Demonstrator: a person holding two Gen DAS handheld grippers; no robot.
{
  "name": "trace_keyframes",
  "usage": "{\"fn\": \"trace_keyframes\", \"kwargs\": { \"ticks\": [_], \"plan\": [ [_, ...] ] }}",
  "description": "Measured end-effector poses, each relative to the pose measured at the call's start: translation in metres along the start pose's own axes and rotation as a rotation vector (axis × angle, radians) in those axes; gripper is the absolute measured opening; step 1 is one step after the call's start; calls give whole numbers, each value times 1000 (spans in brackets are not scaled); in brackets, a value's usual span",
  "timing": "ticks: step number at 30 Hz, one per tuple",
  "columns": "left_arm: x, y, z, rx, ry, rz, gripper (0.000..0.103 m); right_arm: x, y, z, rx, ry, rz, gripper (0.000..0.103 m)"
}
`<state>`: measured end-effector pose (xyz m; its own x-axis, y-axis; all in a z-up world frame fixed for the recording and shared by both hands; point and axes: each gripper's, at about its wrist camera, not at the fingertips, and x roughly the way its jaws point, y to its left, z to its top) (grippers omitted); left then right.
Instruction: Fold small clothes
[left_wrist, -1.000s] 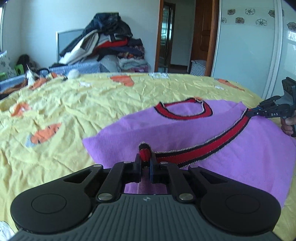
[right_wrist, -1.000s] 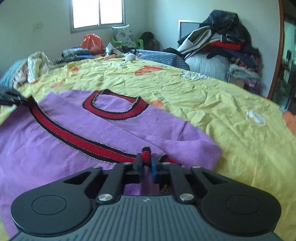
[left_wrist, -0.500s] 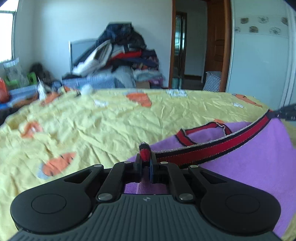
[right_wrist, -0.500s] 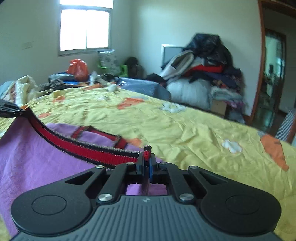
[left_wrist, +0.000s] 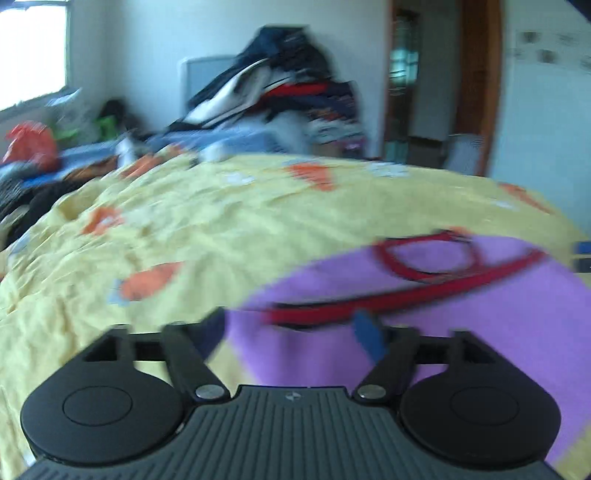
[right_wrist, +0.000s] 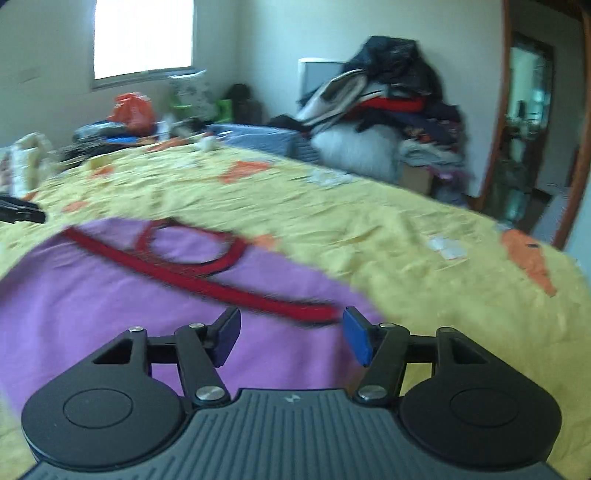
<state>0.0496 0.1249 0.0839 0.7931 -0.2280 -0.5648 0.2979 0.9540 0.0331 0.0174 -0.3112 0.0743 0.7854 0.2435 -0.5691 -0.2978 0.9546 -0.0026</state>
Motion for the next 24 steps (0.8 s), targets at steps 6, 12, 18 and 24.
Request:
{"fn": "trace_keyframes", "kwargs": {
  "ticks": [6, 12, 18, 24],
  "plan": [
    [45, -69, -14, 46, 85, 37, 93, 53, 51, 0, 32, 80, -6, 76],
    [75, -21, -31, -120, 189, 91, 100, 79, 13, -5, 126, 126, -133, 76],
    [20, -28, -27, -233, 144, 66, 103, 39, 33, -2, 107, 113, -132, 81],
    [32, -75, -44, -259, 228, 186, 103, 53, 87, -14, 43, 128, -134, 88]
  ]
}}
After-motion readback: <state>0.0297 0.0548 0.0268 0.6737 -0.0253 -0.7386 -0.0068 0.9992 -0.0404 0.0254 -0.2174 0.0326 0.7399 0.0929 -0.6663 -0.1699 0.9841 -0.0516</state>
